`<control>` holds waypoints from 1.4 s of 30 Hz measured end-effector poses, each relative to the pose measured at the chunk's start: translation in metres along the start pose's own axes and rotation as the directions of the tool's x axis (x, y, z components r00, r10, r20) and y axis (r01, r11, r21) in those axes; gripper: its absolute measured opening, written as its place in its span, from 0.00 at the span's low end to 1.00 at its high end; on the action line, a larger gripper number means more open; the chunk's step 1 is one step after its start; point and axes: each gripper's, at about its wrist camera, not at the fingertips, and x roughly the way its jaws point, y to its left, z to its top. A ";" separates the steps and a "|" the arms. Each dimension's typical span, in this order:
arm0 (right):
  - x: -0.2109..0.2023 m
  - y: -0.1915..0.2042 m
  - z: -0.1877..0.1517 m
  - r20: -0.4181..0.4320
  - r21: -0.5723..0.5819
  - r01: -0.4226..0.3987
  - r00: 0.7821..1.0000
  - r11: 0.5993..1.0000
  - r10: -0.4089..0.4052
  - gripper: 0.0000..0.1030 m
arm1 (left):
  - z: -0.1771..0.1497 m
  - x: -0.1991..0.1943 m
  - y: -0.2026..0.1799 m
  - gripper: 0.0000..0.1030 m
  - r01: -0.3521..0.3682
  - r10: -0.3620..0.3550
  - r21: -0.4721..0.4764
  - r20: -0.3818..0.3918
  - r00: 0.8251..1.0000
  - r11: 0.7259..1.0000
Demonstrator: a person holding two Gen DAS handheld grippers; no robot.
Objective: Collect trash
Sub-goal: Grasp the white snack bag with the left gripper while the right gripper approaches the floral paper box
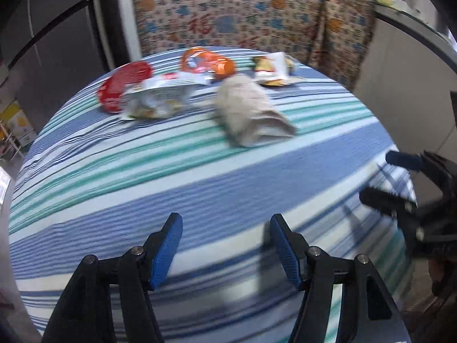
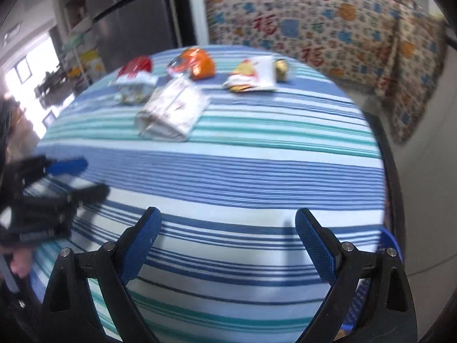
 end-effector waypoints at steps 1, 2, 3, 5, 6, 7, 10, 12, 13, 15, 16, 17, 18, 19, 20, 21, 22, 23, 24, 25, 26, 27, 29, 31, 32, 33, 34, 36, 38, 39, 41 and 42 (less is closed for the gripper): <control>0.007 0.007 0.001 -0.013 -0.012 -0.001 1.000 1.000 0.001 0.93 | 0.002 0.001 0.009 0.64 -0.013 0.013 -0.002 0.003 1.000 1.000; 0.013 0.013 0.002 -0.028 -0.021 -0.005 1.000 1.000 0.004 0.93 | 0.004 0.003 0.017 0.67 -0.018 0.018 -0.002 0.004 1.000 1.000; 0.017 0.018 0.002 -0.041 -0.027 -0.005 0.999 1.000 0.004 0.94 | 0.007 0.005 0.024 0.75 -0.021 0.021 -0.006 0.001 1.000 1.000; 0.024 0.029 0.006 -0.038 -0.044 0.016 0.999 0.999 -0.018 0.96 | 0.011 0.009 0.038 0.78 -0.027 0.027 -0.003 0.014 1.000 1.000; 0.027 0.032 0.008 -0.042 -0.041 0.010 0.999 0.999 -0.012 0.98 | 0.012 0.011 0.046 0.82 -0.024 0.024 -0.001 0.018 1.000 1.000; 0.029 0.034 0.011 -0.046 -0.038 0.012 0.999 0.999 -0.014 1.00 | 0.015 0.014 0.050 0.87 -0.023 0.023 0.004 0.018 1.000 1.000; 0.035 0.037 0.018 -0.043 -0.031 0.023 0.999 0.999 -0.025 1.00 | 0.028 0.025 0.061 0.94 -0.009 0.009 0.021 0.017 1.000 1.000; 0.041 0.040 0.024 -0.039 -0.029 0.027 0.999 0.999 -0.028 1.00 | 0.039 0.034 0.066 0.95 0.013 -0.014 0.048 0.015 1.000 0.999; 0.043 0.040 0.027 -0.035 -0.027 0.029 0.999 0.999 -0.030 1.00 | 0.045 0.038 0.070 0.95 0.026 -0.026 0.067 0.014 1.000 0.997; 0.046 0.041 0.032 -0.040 -0.024 0.032 0.999 0.999 -0.033 1.00 | 0.057 0.046 0.077 0.96 0.043 -0.044 0.086 0.009 0.999 0.995; 0.048 0.042 0.034 -0.040 -0.024 0.033 0.999 0.999 -0.034 1.00 | 0.063 0.050 0.079 0.98 0.053 -0.054 0.097 0.006 0.999 0.994; 0.048 0.043 0.036 -0.040 -0.024 0.034 0.999 0.999 -0.035 1.00 | 0.068 0.055 0.082 0.99 0.063 -0.063 0.111 0.001 0.998 0.992; 0.049 0.043 0.037 -0.040 -0.023 0.033 0.999 0.999 -0.034 1.00 | 0.073 0.059 0.083 1.00 0.072 -0.072 0.124 -0.002 0.997 0.990; 0.049 0.043 0.037 -0.039 -0.024 0.032 0.999 0.999 -0.033 1.00 | 0.078 0.063 0.085 1.00 0.081 -0.081 0.137 -0.004 0.997 0.987; 0.049 0.043 0.037 -0.039 -0.024 0.031 0.999 0.999 -0.032 1.00 | 0.082 0.066 0.086 1.00 0.091 -0.091 0.153 -0.005 0.996 0.984; 0.049 0.042 0.037 -0.039 -0.025 0.030 0.999 0.999 -0.031 1.00 | 0.086 0.068 0.086 1.00 0.097 -0.098 0.161 -0.006 0.995 0.982; 0.049 0.042 0.037 -0.039 -0.025 0.029 0.999 0.999 -0.030 1.00 | 0.090 0.071 0.086 1.00 0.103 -0.103 0.171 -0.007 0.995 0.980; 0.049 0.042 0.037 -0.039 -0.025 0.029 0.999 0.999 -0.030 1.00 | 0.093 0.074 0.086 1.00 0.113 -0.113 0.182 -0.012 0.994 0.977; 0.049 0.042 0.037 -0.039 -0.025 0.029 0.999 0.999 -0.030 1.00 | 0.096 0.075 0.088 1.00 0.118 -0.119 0.184 -0.009 0.993 0.976; 0.048 0.042 0.037 -0.039 -0.025 0.029 0.999 0.999 -0.030 1.00 | 0.100 0.077 0.089 1.00 0.122 -0.122 0.185 -0.011 0.992 0.975; 0.049 0.042 0.037 -0.039 -0.025 0.029 0.999 0.999 -0.030 1.00 | 0.102 0.079 0.089 1.00 0.124 -0.124 0.184 -0.012 0.992 0.975; 0.049 0.042 0.037 -0.039 -0.025 0.029 0.999 0.999 -0.030 1.00 | 0.105 0.081 0.089 1.00 0.128 -0.128 0.189 -0.013 0.992 0.974; 0.048 0.042 0.037 -0.039 -0.025 0.029 0.999 0.999 -0.030 1.00 | 0.109 0.084 0.087 1.00 0.138 -0.138 0.205 -0.015 0.990 0.969; 0.048 0.042 0.037 -0.039 -0.025 0.028 0.999 0.999 -0.029 1.00 | 0.111 0.085 0.086 0.99 0.154 -0.154 0.223 -0.017 0.988 0.963; 0.049 0.042 0.037 -0.039 -0.025 0.028 0.999 0.999 -0.029 1.00 | 0.110 0.085 0.084 0.98 0.171 -0.171 0.234 -0.019 0.985 0.957; 0.049 0.042 0.037 -0.039 -0.025 0.028 0.999 0.999 -0.029 1.00 | 0.110 0.084 0.082 0.98 0.190 -0.191 0.243 -0.019 0.981 0.951; 0.048 0.042 0.037 -0.039 -0.025 0.028 0.999 0.999 -0.029 1.00 | 0.109 0.081 0.080 0.91 0.206 -0.209 0.255 -0.016 0.978 0.945; 0.048 0.042 0.037 -0.039 -0.024 0.028 0.999 0.999 -0.028 1.00 | 0.106 0.078 0.077 0.80 0.198 -0.204 0.273 -0.006 0.979 0.941; 0.049 0.042 0.036 -0.039 -0.027 0.027 0.999 0.999 -0.028 1.00 | 0.102 0.073 0.075 0.72 0.210 -0.218 0.282 -0.002 0.976 0.936; 0.048 0.042 0.036 -0.039 -0.028 0.025 0.999 0.999 -0.026 1.00 | 0.099 0.071 0.075 0.71 0.215 -0.224 0.283 -0.002 0.975 0.935; 0.049 0.042 0.036 -0.039 -0.032 0.022 0.999 0.999 -0.023 1.00 | 0.090 0.065 0.072 0.71 0.222 -0.231 0.296 -0.006 0.973 0.929; 0.049 0.042 0.036 -0.040 -0.034 0.020 0.999 0.999 -0.022 1.00 | 0.085 0.062 0.070 0.71 0.226 -0.235 0.304 -0.008 0.972 0.926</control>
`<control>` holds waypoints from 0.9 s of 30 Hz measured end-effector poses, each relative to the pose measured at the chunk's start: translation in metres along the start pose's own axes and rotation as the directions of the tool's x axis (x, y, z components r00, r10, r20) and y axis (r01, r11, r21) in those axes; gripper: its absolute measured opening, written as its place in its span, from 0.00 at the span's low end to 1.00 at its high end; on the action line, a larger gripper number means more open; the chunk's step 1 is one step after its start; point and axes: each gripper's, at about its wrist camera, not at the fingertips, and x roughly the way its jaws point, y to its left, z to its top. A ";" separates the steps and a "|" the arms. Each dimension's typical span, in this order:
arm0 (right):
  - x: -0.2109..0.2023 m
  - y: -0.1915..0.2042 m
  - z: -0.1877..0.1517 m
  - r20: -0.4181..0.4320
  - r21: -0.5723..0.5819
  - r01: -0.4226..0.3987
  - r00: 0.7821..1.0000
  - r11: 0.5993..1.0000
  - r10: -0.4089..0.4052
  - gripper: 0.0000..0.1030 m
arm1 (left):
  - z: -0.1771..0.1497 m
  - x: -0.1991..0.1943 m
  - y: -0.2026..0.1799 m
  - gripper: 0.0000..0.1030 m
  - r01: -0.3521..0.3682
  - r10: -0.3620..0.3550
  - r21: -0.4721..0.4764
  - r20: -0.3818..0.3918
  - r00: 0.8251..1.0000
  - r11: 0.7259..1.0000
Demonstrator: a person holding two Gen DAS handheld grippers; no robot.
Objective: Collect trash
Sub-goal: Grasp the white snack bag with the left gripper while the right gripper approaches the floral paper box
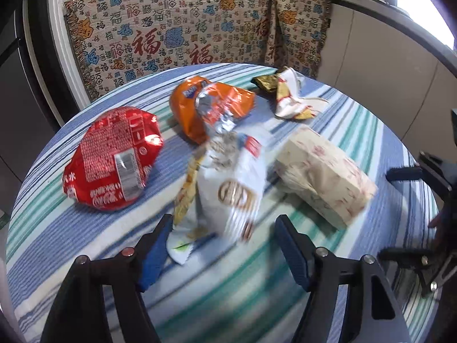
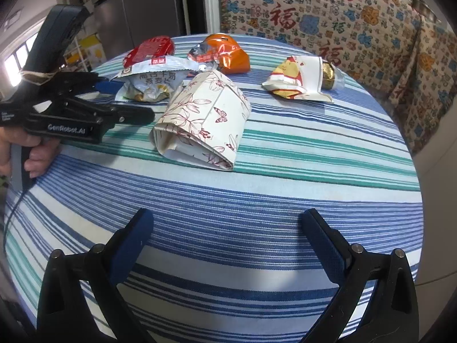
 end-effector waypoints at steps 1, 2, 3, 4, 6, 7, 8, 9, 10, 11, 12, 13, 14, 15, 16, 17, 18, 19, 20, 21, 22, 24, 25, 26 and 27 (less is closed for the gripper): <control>0.000 0.000 0.000 0.000 -0.001 -0.001 1.000 1.000 0.001 1.00 | -0.005 -0.004 -0.005 0.71 0.004 -0.004 0.008 0.000 1.000 1.000; -0.001 -0.001 -0.001 0.000 -0.001 -0.001 1.000 1.000 0.001 1.00 | -0.010 -0.008 -0.009 0.71 0.010 -0.010 0.013 -0.001 1.000 1.000; -0.001 -0.001 -0.001 0.000 0.000 0.000 1.000 1.000 0.000 1.00 | -0.014 -0.011 -0.014 0.71 0.017 -0.017 0.020 -0.002 1.000 1.000; -0.001 -0.001 -0.001 0.000 0.001 0.000 1.000 1.000 0.000 1.00 | -0.018 -0.014 -0.018 0.71 0.022 -0.022 0.027 -0.002 1.000 0.999; -0.001 -0.002 -0.001 0.000 0.003 0.001 1.000 1.000 -0.001 1.00 | -0.026 -0.020 -0.026 0.73 0.021 -0.021 0.037 -0.004 1.000 0.999; -0.001 -0.002 -0.001 0.000 0.003 0.002 1.000 1.000 -0.002 1.00 | -0.027 -0.022 -0.027 0.73 0.013 -0.013 0.030 -0.004 1.000 0.999; 0.000 -0.003 -0.001 0.000 0.003 0.002 1.000 1.000 -0.002 1.00 | -0.028 -0.022 -0.026 0.73 0.002 -0.002 0.016 -0.004 1.000 1.000; 0.000 -0.003 -0.001 0.000 0.003 0.002 1.000 1.000 -0.002 1.00 | -0.027 -0.023 -0.026 0.73 -0.011 0.011 0.004 -0.002 1.000 1.000; 0.000 -0.003 -0.001 0.000 0.003 0.002 1.000 1.000 -0.002 1.00 | -0.025 -0.023 -0.025 0.73 -0.037 0.037 -0.008 0.009 0.999 0.999; 0.000 -0.003 -0.001 0.000 0.003 0.002 1.000 1.000 -0.002 1.00 | -0.023 -0.023 -0.024 0.73 -0.057 0.057 -0.012 0.021 0.998 0.998; 0.000 -0.003 -0.001 0.000 0.003 0.001 1.000 1.000 -0.001 1.00 | -0.019 -0.022 -0.023 0.73 -0.071 0.071 -0.015 0.028 0.997 0.997; 0.000 -0.003 -0.001 0.000 0.003 0.001 1.000 1.000 -0.001 1.00 | -0.016 -0.020 -0.022 0.73 -0.079 0.079 -0.019 0.032 0.996 0.997; 0.000 -0.003 -0.001 0.000 0.003 0.001 1.000 1.000 -0.001 1.00 | -0.010 -0.016 -0.021 0.73 -0.086 0.087 -0.021 0.034 0.996 0.996; 0.000 -0.003 -0.001 0.000 0.003 0.001 1.000 1.000 -0.001 1.00 | -0.006 -0.013 -0.021 0.73 -0.091 0.092 -0.021 0.034 0.995 0.996; 0.000 -0.003 -0.001 0.000 0.003 0.001 1.000 1.000 -0.001 1.00 | -0.001 -0.008 -0.020 0.73 -0.102 0.102 -0.017 0.034 0.994 0.995; 0.000 -0.003 -0.001 0.000 0.003 0.001 1.000 1.000 -0.001 1.00 | 0.003 -0.004 -0.019 0.73 -0.112 0.112 -0.014 0.029 0.993 0.994; 0.000 -0.003 -0.001 0.000 0.003 0.001 1.000 1.000 -0.001 1.00 | 0.007 0.001 -0.018 0.73 -0.119 0.119 -0.014 0.020 0.993 0.993; 0.000 -0.003 -0.001 0.000 0.003 0.001 1.000 1.000 -0.001 1.00 | 0.011 0.006 -0.016 0.73 -0.123 0.123 -0.014 0.012 0.992 0.992; 0.000 -0.003 -0.001 0.000 0.003 0.001 1.000 1.000 -0.001 1.00 | 0.013 0.008 -0.014 0.73 -0.120 0.120 -0.014 0.014 0.993 0.993; 0.000 -0.003 -0.001 0.000 0.003 0.001 1.000 1.000 -0.001 1.00 | 0.015 0.008 -0.014 0.73 -0.122 0.122 -0.011 0.022 0.992 0.993; 0.000 -0.003 -0.001 0.000 0.003 0.001 1.000 1.000 -0.001 1.00 | 0.017 0.007 -0.013 0.73 -0.125 0.125 -0.006 0.034 0.992 0.992; 0.000 -0.003 -0.001 0.000 0.002 0.001 1.000 1.000 -0.001 1.00 | 0.017 0.005 -0.012 0.73 -0.117 0.117 -0.008 0.050 0.992 0.993; 0.000 -0.003 -0.001 0.000 0.002 0.000 1.000 1.000 0.000 1.00 | 0.017 0.003 -0.012 0.64 -0.114 0.114 -0.009 0.057 0.992 0.993; 0.000 -0.003 -0.001 0.000 0.002 0.000 1.000 1.000 0.000 1.00 | 0.016 0.002 -0.012 0.52 -0.114 0.114 -0.010 0.062 0.992 0.993; 0.000 -0.003 -0.001 0.000 0.002 0.000 1.000 1.000 0.000 1.00 | 0.015 0.000 -0.013 0.43 -0.115 0.116 -0.013 0.062 0.991 0.993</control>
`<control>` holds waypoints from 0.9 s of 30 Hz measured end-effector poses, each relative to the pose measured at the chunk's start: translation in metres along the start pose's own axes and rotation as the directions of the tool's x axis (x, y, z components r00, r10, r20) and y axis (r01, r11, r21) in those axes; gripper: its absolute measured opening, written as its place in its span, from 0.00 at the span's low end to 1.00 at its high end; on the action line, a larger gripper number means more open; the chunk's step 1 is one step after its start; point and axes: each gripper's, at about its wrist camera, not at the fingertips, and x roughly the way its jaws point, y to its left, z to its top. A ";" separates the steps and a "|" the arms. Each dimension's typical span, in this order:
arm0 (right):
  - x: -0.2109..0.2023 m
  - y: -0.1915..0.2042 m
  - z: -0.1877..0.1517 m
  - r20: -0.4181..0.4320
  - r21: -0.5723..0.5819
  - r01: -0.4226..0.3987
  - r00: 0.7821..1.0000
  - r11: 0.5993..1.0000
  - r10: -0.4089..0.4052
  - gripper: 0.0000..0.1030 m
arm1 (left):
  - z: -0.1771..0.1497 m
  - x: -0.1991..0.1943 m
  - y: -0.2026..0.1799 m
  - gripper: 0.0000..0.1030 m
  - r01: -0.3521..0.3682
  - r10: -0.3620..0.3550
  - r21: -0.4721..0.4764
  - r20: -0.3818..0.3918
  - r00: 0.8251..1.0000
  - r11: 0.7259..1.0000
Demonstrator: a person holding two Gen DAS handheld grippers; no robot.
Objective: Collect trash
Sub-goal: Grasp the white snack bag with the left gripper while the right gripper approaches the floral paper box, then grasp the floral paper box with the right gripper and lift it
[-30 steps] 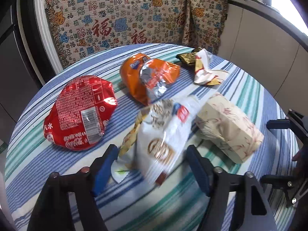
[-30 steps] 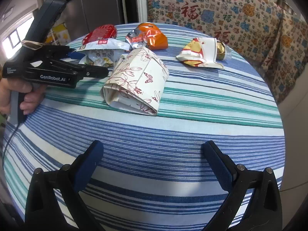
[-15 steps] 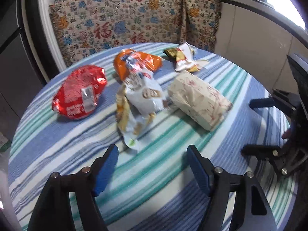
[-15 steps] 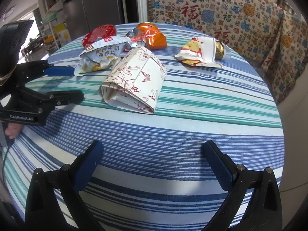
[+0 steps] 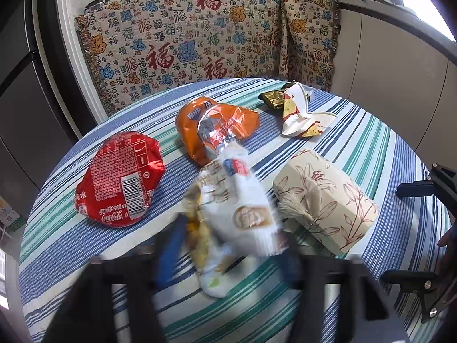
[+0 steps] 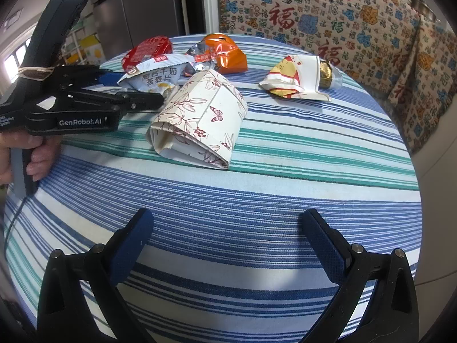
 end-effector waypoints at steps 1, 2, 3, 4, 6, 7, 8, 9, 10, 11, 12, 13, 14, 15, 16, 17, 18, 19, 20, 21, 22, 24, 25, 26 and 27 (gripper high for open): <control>0.000 0.000 0.000 0.000 0.000 0.000 1.000 1.000 0.000 1.00 | -0.002 -0.002 0.000 0.39 0.010 -0.010 -0.008 0.001 1.000 1.000; 0.000 0.000 0.000 0.000 0.000 0.000 1.000 1.000 0.000 1.00 | -0.004 -0.005 -0.002 0.35 0.012 -0.012 -0.012 0.000 1.000 1.000; 0.000 0.000 0.000 0.000 0.000 0.000 1.000 1.000 0.000 1.00 | -0.008 -0.009 -0.004 0.33 -0.003 0.003 -0.020 -0.004 1.000 1.000; 0.000 0.000 0.000 0.001 0.001 0.000 1.000 1.000 0.000 1.00 | -0.013 -0.013 -0.006 0.33 -0.015 0.015 -0.030 -0.008 1.000 0.999; 0.000 0.000 0.001 -0.001 0.011 0.007 1.000 1.000 -0.007 1.00 | -0.027 -0.027 -0.009 0.33 -0.047 0.045 -0.079 -0.024 0.999 0.996; 0.001 0.001 0.002 -0.003 0.018 0.010 1.000 1.000 -0.010 1.00 | -0.035 -0.034 -0.010 0.33 -0.062 0.059 -0.099 -0.031 0.998 0.993; 0.002 0.001 0.004 -0.004 0.026 0.009 1.000 1.000 -0.008 1.00 | -0.044 -0.043 -0.012 0.33 -0.082 0.078 -0.124 -0.039 0.996 0.989; 0.003 0.003 0.007 -0.004 0.029 0.004 1.000 1.000 -0.004 1.00 | -0.051 -0.050 -0.014 0.35 -0.100 0.095 -0.142 -0.046 0.994 0.985; 0.005 0.005 0.010 -0.004 0.029 -0.005 1.000 1.000 0.005 1.00 | -0.060 -0.057 -0.015 0.36 -0.120 0.113 -0.164 -0.056 0.992 0.979; 0.007 0.008 0.013 -0.005 0.027 -0.011 1.000 1.000 0.011 1.00 | -0.067 -0.063 -0.017 0.37 -0.121 0.112 -0.182 -0.058 0.992 0.976; 0.010 0.011 0.017 -0.006 0.025 -0.020 1.000 0.999 0.020 1.00 | -0.071 -0.065 -0.017 0.43 -0.119 0.109 -0.193 -0.062 0.992 0.974; 0.012 0.012 0.020 -0.005 0.027 -0.030 1.000 0.999 0.030 1.00 | -0.075 -0.066 -0.017 0.55 -0.116 0.103 -0.200 -0.070 0.992 0.973; 0.013 0.013 0.024 -0.004 0.036 -0.043 0.999 0.998 0.043 1.00 | -0.077 -0.064 -0.016 0.61 -0.101 0.088 -0.203 -0.075 0.993 0.974; 0.015 0.013 0.028 -0.001 0.049 -0.055 0.998 0.997 0.055 1.00 | -0.077 -0.063 -0.015 0.66 -0.090 0.075 -0.207 -0.079 0.994 0.974; 0.015 0.013 0.032 0.006 0.062 -0.065 0.998 0.996 0.064 1.00 | -0.076 -0.061 -0.013 0.66 -0.083 0.068 -0.216 -0.077 0.995 0.973; 0.015 0.014 0.036 0.019 0.070 -0.068 0.998 0.995 0.067 1.00 | -0.074 -0.061 -0.013 0.66 -0.082 0.069 -0.216 -0.068 0.995 0.973; 0.015 0.015 0.039 0.029 0.071 -0.068 0.997 0.995 0.066 1.00 | -0.073 -0.060 -0.013 0.66 -0.078 0.066 -0.211 -0.062 0.996 0.974; 0.015 0.016 0.044 0.038 0.071 -0.065 0.997 0.995 0.063 1.00 | -0.071 -0.059 -0.013 0.66 -0.080 0.070 -0.203 -0.060 0.996 0.976; 0.017 0.015 0.048 0.041 0.074 -0.063 0.997 0.995 0.060 1.00 | -0.069 -0.057 -0.013 0.66 -0.088 0.077 -0.198 -0.062 0.995 0.976; 0.020 0.013 0.052 0.044 0.080 -0.064 0.997 0.995 0.061 0.99 | -0.067 -0.054 -0.014 0.66 -0.093 0.081 -0.198 -0.067 0.994 0.976; 0.022 0.012 0.054 0.044 0.085 -0.072 0.997 0.994 0.069 0.96 | -0.066 -0.053 -0.013 0.66 -0.085 0.074 -0.199 -0.064 0.995 0.976; 0.029 0.009 0.057 0.018 0.093 -0.097 0.995 0.991 0.095 0.65 | -0.065 -0.056 -0.013 0.52 -0.075 0.068 -0.204 -0.045 0.997 0.976; 0.029 0.007 0.058 0.023 0.105 -0.100 0.995 0.989 0.098 0.64 | -0.065 -0.056 -0.012 0.41 -0.083 0.076 -0.204 -0.045 0.996 0.975; 0.027 0.005 0.058 0.024 0.115 -0.098 0.995 0.989 0.096 0.64 | -0.065 -0.057 -0.012 0.40 -0.076 0.069 -0.207 -0.040 0.997 0.975; 0.025 0.003 0.057 0.024 0.119 -0.101 0.995 0.988 0.099 0.63 | -0.066 -0.057 -0.011 0.38 -0.073 0.067 -0.213 -0.038 0.997 0.974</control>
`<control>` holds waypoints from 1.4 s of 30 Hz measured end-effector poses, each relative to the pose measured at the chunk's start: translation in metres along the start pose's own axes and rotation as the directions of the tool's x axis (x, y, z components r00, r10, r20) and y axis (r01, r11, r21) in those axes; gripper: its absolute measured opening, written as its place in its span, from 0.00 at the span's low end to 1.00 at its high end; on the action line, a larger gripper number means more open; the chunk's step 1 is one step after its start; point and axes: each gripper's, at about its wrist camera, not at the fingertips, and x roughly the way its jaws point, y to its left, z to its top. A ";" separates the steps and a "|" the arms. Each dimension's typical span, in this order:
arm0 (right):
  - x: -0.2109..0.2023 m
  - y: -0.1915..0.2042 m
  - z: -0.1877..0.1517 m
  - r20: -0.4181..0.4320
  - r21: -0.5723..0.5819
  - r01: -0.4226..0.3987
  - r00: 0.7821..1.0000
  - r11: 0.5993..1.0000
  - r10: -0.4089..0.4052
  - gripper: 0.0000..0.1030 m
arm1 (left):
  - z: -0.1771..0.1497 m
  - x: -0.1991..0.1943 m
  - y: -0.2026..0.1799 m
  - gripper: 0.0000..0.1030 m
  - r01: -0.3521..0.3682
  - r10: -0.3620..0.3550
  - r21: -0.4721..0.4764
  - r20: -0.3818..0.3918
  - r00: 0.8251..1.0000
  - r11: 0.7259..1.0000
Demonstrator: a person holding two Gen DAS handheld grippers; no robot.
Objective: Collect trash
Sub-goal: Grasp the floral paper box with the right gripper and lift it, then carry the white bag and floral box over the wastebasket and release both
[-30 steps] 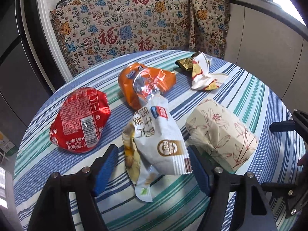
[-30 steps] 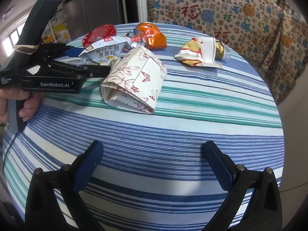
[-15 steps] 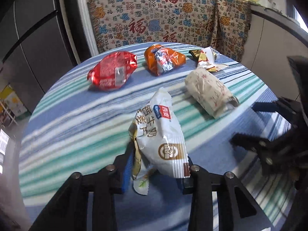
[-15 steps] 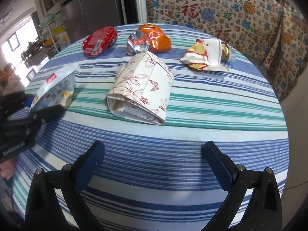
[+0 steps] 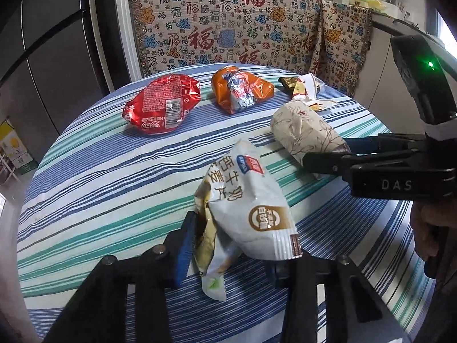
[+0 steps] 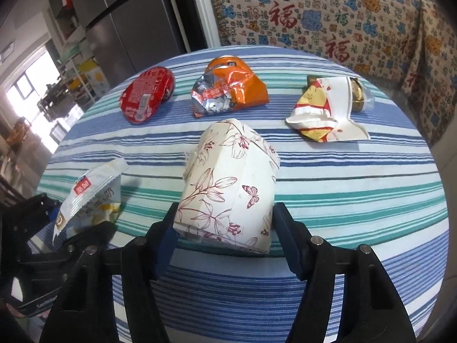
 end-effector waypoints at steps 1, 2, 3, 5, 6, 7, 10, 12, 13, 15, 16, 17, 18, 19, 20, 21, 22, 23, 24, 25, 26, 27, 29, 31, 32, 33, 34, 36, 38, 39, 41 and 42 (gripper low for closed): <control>-0.004 -0.001 -0.001 0.005 0.003 -0.006 1.000 1.000 0.006 0.63 | 0.000 -0.001 0.001 0.33 0.002 -0.002 -0.005 0.004 1.000 1.000; -0.009 -0.003 -0.002 0.010 0.005 -0.008 1.000 1.000 0.008 0.63 | 0.000 -0.002 0.001 0.30 0.000 0.000 -0.007 0.010 1.000 1.000; -0.014 -0.004 -0.003 0.016 0.004 -0.010 1.000 1.000 0.010 0.63 | 0.000 -0.004 0.002 0.25 0.005 -0.004 -0.014 0.015 1.000 1.000; -0.026 -0.007 -0.007 0.028 0.005 -0.017 0.999 1.000 0.017 0.63 | 0.000 -0.007 0.003 0.23 0.032 -0.031 -0.040 0.015 0.999 0.999; -0.033 -0.009 -0.009 0.032 0.005 -0.019 0.999 1.000 0.018 0.63 | 0.000 -0.008 0.002 0.23 0.041 -0.040 -0.048 0.016 0.999 0.998; -0.038 -0.010 -0.011 0.033 0.005 -0.019 0.999 1.000 0.019 0.63 | 0.000 -0.009 0.000 0.23 0.049 -0.048 -0.050 0.018 0.999 0.998; -0.052 -0.019 -0.020 0.041 0.016 -0.018 0.999 1.000 0.017 0.63 | 0.002 -0.015 -0.010 0.22 0.059 -0.058 -0.043 0.033 0.998 0.997; -0.060 -0.024 -0.026 0.045 0.024 -0.014 0.999 1.000 0.013 0.63 | 0.004 -0.018 -0.017 0.21 0.062 -0.060 -0.041 0.045 0.997 0.997; -0.064 -0.027 -0.029 0.048 0.027 -0.010 0.999 1.000 0.009 0.63 | 0.006 -0.021 -0.021 0.21 0.064 -0.062 -0.040 0.051 0.997 0.997; -0.071 -0.033 -0.034 0.051 0.033 -0.005 0.999 0.999 0.003 0.63 | 0.007 -0.023 -0.026 0.21 0.068 -0.066 -0.038 0.055 0.996 0.997; -0.075 -0.036 -0.037 0.055 0.037 -0.001 0.999 0.999 -0.001 0.63 | 0.008 -0.024 -0.029 0.21 0.071 -0.069 -0.038 0.056 0.996 0.997; -0.078 -0.039 -0.039 0.057 0.040 0.003 0.998 0.999 -0.005 0.63 | 0.009 -0.024 -0.032 0.21 0.073 -0.071 -0.040 0.055 0.996 0.997; -0.082 -0.042 -0.041 0.061 0.044 0.008 0.998 0.999 -0.011 0.63 | 0.009 -0.024 -0.035 0.21 0.074 -0.072 -0.042 0.055 0.996 0.996; -0.085 -0.045 -0.043 0.063 0.049 0.010 0.998 0.999 -0.013 0.63 | 0.010 -0.024 -0.038 0.21 0.074 -0.071 -0.044 0.056 0.996 0.996; -0.087 -0.048 -0.044 0.065 0.054 0.010 0.998 0.998 -0.014 0.63 | 0.011 -0.024 -0.042 0.20 0.074 -0.071 -0.043 0.056 0.996 0.996; -0.089 -0.051 -0.045 0.067 0.058 0.011 0.998 0.998 -0.015 0.63 | 0.011 -0.023 -0.046 0.21 0.075 -0.073 -0.043 0.054 0.996 0.996; -0.091 -0.053 -0.047 0.069 0.063 0.013 0.997 0.998 -0.018 0.63 | 0.012 -0.022 -0.050 0.21 0.076 -0.074 -0.043 0.052 0.996 0.996; -0.093 -0.056 -0.048 0.072 0.066 0.015 0.997 0.998 -0.020 0.63 | 0.011 -0.022 -0.054 0.20 0.077 -0.074 -0.042 0.052 0.996 0.996; -0.096 -0.058 -0.049 0.074 0.070 0.016 0.997 0.997 -0.021 0.63 | 0.012 -0.021 -0.058 0.21 0.077 -0.075 -0.040 0.052 0.996 0.996; -0.097 -0.059 -0.050 0.075 0.072 0.017 0.997 0.997 -0.022 0.63 | 0.013 -0.021 -0.062 0.20 0.077 -0.075 -0.038 0.053 0.996 0.996; -0.098 -0.061 -0.051 0.077 0.073 0.017 0.997 0.997 -0.023 0.63 | 0.015 -0.022 -0.066 0.20 0.077 -0.075 -0.034 0.054 0.996 0.996; -0.100 -0.062 -0.052 0.078 0.075 0.019 0.997 0.997 -0.024 0.63 | 0.015 -0.022 -0.069 0.21 0.076 -0.074 -0.031 0.056 0.996 0.997; -0.101 -0.065 -0.054 0.079 0.080 0.021 0.997 0.997 -0.028 0.63 | 0.018 -0.022 -0.076 0.20 0.073 -0.072 -0.023 0.058 0.996 0.997; -0.102 -0.067 -0.056 0.078 0.083 0.024 0.996 0.996 -0.030 0.63 | 0.021 -0.021 -0.082 0.20 0.072 -0.071 -0.016 0.060 0.996 0.997; -0.103 -0.069 -0.057 0.078 0.085 0.026 0.996 0.996 -0.032 0.63 | 0.022 -0.022 -0.085 0.20 0.071 -0.070 -0.012 0.062 0.996 0.997; -0.104 -0.070 -0.058 0.078 0.086 0.026 0.996 0.996 -0.033 0.63 | 0.023 -0.022 -0.087 0.20 0.072 -0.071 -0.009 0.064 0.995 0.997; -0.105 -0.071 -0.059 0.079 0.089 0.028 0.996 0.996 -0.035 0.63 | 0.025 -0.022 -0.089 0.20 0.072 -0.072 -0.006 0.066 0.995 0.997; -0.106 -0.075 -0.060 0.082 0.097 0.032 0.996 0.995 -0.040 0.63 | 0.028 -0.022 -0.094 0.20 0.074 -0.074 0.001 0.068 0.995 0.997; -0.110 -0.081 -0.063 0.088 0.109 0.037 0.995 0.993 -0.047 0.63 | 0.031 -0.022 -0.101 0.20 0.080 -0.081 0.012 0.069 0.994 0.997; -0.113 -0.086 -0.065 0.091 0.117 0.042 0.994 0.992 -0.053 0.63 | 0.033 -0.021 -0.107 0.20 0.087 -0.088 0.019 0.068 0.994 0.996; -0.120 -0.096 -0.069 0.102 0.138 0.053 0.993 0.989 -0.067 0.63 | 0.037 -0.020 -0.119 0.20 0.104 -0.106 0.031 0.063 0.992 0.994; -0.126 -0.105 -0.071 0.109 0.155 0.060 0.991 0.986 -0.077 0.63 | 0.040 -0.020 -0.126 0.20 0.113 -0.116 0.039 0.060 0.991 0.993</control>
